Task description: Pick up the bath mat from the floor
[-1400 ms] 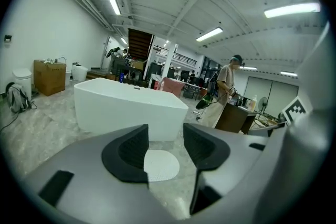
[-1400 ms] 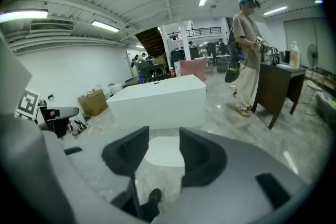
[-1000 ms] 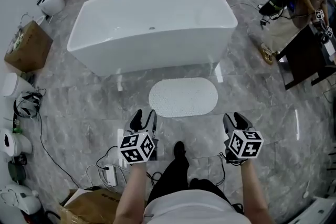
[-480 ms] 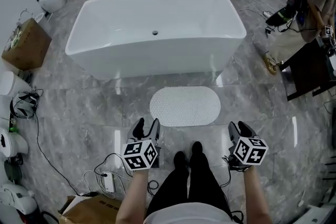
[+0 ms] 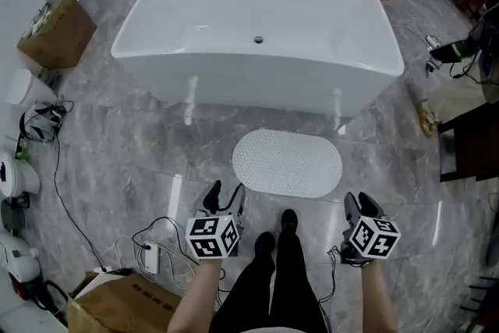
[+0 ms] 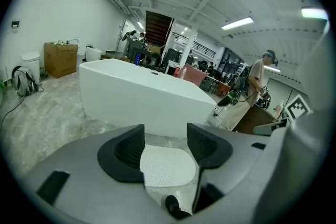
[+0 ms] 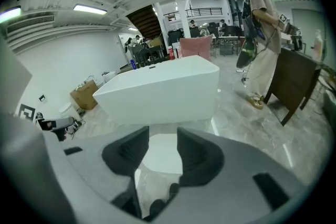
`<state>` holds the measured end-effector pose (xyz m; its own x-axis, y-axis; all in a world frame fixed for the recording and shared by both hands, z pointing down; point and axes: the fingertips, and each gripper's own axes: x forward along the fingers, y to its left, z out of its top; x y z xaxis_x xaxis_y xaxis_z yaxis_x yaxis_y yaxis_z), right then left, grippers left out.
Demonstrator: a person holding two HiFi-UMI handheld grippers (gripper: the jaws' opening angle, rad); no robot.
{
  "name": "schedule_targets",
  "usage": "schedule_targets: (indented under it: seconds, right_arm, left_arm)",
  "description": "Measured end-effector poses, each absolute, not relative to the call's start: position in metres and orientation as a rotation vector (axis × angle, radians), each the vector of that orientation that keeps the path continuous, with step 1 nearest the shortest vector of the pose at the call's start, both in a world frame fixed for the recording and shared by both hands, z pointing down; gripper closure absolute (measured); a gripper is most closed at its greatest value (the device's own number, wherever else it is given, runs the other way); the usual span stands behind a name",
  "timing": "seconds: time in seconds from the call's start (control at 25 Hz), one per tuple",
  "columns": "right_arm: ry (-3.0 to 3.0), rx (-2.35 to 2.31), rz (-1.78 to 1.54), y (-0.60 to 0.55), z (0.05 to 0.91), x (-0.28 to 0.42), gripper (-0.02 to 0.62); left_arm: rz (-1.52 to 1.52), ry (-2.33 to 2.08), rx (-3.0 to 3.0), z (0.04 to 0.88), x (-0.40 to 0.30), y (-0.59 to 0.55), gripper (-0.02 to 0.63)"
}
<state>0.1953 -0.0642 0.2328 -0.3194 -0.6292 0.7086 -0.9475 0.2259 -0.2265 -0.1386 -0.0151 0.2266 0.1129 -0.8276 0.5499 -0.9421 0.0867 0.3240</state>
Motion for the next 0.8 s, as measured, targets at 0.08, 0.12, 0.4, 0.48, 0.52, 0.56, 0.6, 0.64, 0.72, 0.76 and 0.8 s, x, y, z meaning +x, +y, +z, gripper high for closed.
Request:
schedule_targets:
  seconds: [0.08,0.12,0.4,0.48,0.52,0.56,0.6,0.64,0.72,0.76,0.8]
  right_arm:
    - [-2.036,1.402,0.895,-0.074,0.248,0.189,0.428]
    - [-2.039,1.380,0.896,-0.081,0.256,0.185,0.428]
    - [-2.083,1.197,0.889,-0.129,0.327,0.146,0.428]
    - [-2.090,1.142,0.883,-0.142,0.351,0.133,0.428]
    - [-2.094,1.117,0.879,-0.148,0.363,0.126,0.428]
    - [-2.100,1.092,0.874,-0.154,0.374,0.120,0.428]
    - [-2.107,1.070,0.869,-0.159,0.384,0.114,0.428]
    - [-2.112,1.048,0.867,-0.163,0.396,0.108,0.428]
    - [-2.116,1.006,0.877,-0.167,0.422,0.096,0.428]
    - [-2.115,0.985,0.885,-0.166,0.435,0.089,0.428]
    - [-2.116,0.965,0.890,-0.165,0.449,0.082,0.428]
  left_arm:
    - [0.230,-1.741,1.741,0.237,-0.140,-0.019,0.360]
    - [0.231,-1.749,1.734,0.243,-0.141,-0.022,0.360]
    - [0.254,-1.814,1.623,0.309,-0.156,-0.042,0.346]
    - [0.246,-1.835,1.578,0.330,-0.163,-0.046,0.343]
    - [0.238,-1.847,1.553,0.340,-0.167,-0.047,0.341]
    - [0.230,-1.859,1.528,0.351,-0.170,-0.048,0.339]
    - [0.222,-1.870,1.505,0.362,-0.173,-0.049,0.337]
    - [0.216,-1.880,1.484,0.373,-0.175,-0.050,0.337]
    - [0.208,-1.895,1.450,0.397,-0.177,-0.051,0.337]
    - [0.205,-1.899,1.435,0.409,-0.179,-0.050,0.337]
    - [0.202,-1.902,1.422,0.422,-0.181,-0.049,0.337]
